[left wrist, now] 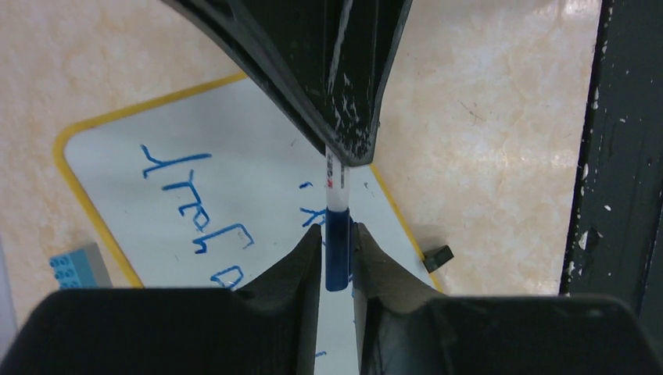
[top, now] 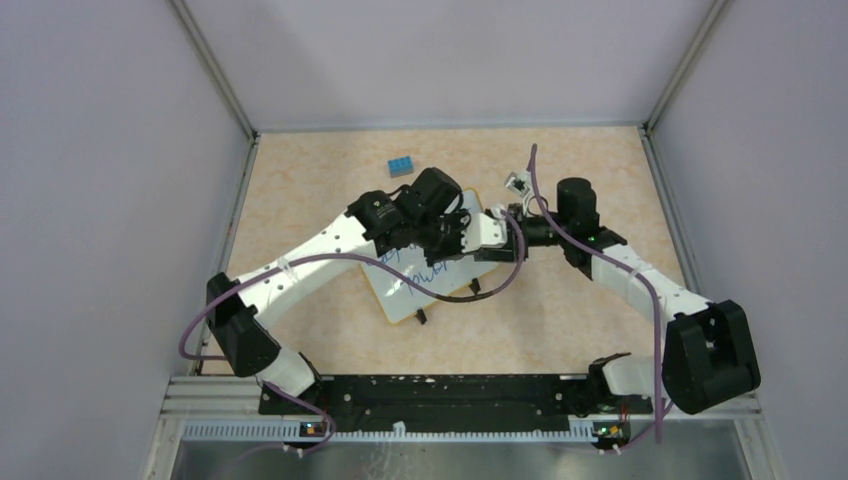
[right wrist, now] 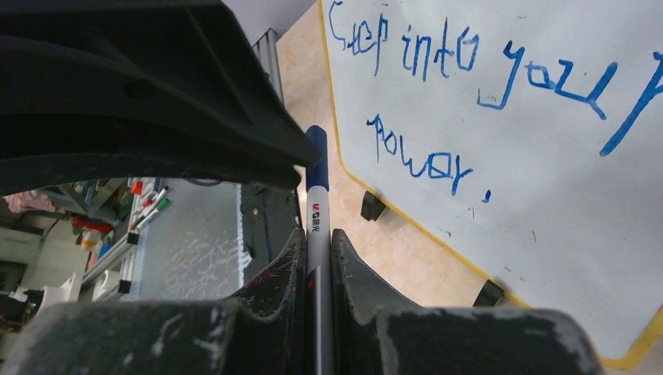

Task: Write a sentence on the whiteboard
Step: Close the whiteboard marker at the center of the board.

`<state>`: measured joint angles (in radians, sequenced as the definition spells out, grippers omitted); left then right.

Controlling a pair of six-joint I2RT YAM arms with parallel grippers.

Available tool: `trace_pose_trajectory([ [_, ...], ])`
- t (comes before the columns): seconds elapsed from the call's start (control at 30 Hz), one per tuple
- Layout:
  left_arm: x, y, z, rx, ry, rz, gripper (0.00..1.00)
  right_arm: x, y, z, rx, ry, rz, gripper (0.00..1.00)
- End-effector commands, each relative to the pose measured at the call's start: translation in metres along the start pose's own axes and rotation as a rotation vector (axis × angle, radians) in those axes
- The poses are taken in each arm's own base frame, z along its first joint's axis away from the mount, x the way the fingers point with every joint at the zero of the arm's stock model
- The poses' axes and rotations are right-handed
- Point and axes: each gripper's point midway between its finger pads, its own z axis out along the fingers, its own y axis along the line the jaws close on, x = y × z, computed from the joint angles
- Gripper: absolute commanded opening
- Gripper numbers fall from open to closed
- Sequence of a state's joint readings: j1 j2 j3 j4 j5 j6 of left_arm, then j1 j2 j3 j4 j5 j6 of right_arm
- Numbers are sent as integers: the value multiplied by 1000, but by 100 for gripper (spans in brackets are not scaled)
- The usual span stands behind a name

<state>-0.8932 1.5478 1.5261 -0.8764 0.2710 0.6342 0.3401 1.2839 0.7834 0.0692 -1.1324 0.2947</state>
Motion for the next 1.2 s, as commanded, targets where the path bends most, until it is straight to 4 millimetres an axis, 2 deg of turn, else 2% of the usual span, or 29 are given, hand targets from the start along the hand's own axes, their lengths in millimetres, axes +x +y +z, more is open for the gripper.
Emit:
trace_pose_trajectory([
  [0.0, -58, 10, -21, -48, -181, 67, 30, -13, 1, 7, 11, -33, -68, 0],
  [0.1, -64, 2, -33, -20, -214, 84, 45, -15, 0, 7, 16, -37, -70, 0],
  [0.2, -63, -5, -45, 18, -251, 57, 51, -18, 3, 6, 11, -40, -81, 0],
  [0.27, -56, -3, -53, 55, -284, -3, 54, -20, 7, 6, -1, -40, -87, 0],
  [0.33, -40, 11, -65, 63, -318, -83, 55, -23, 12, 5, -21, -40, -92, 0],
  [0.4, -30, 16, -76, 74, -360, -130, 57, -26, 19, 4, -43, -40, -100, 0],
  [0.47, -23, 13, -84, 97, -395, -160, 60, -28, 28, 2, -69, -39, -115, 0],
  [0.67, 1, 1, -78, 115, -384, -202, 63, -27, 46, 0, -150, -10, -125, 0],
  [0.87, 8, -9, -67, 174, -389, -217, 63, -24, 59, 2, -193, 19, -138, 0],
  [1.17, 12, -21, -50, 280, -396, -264, 57, -26, 64, 5, -199, 28, -151, 0],
])
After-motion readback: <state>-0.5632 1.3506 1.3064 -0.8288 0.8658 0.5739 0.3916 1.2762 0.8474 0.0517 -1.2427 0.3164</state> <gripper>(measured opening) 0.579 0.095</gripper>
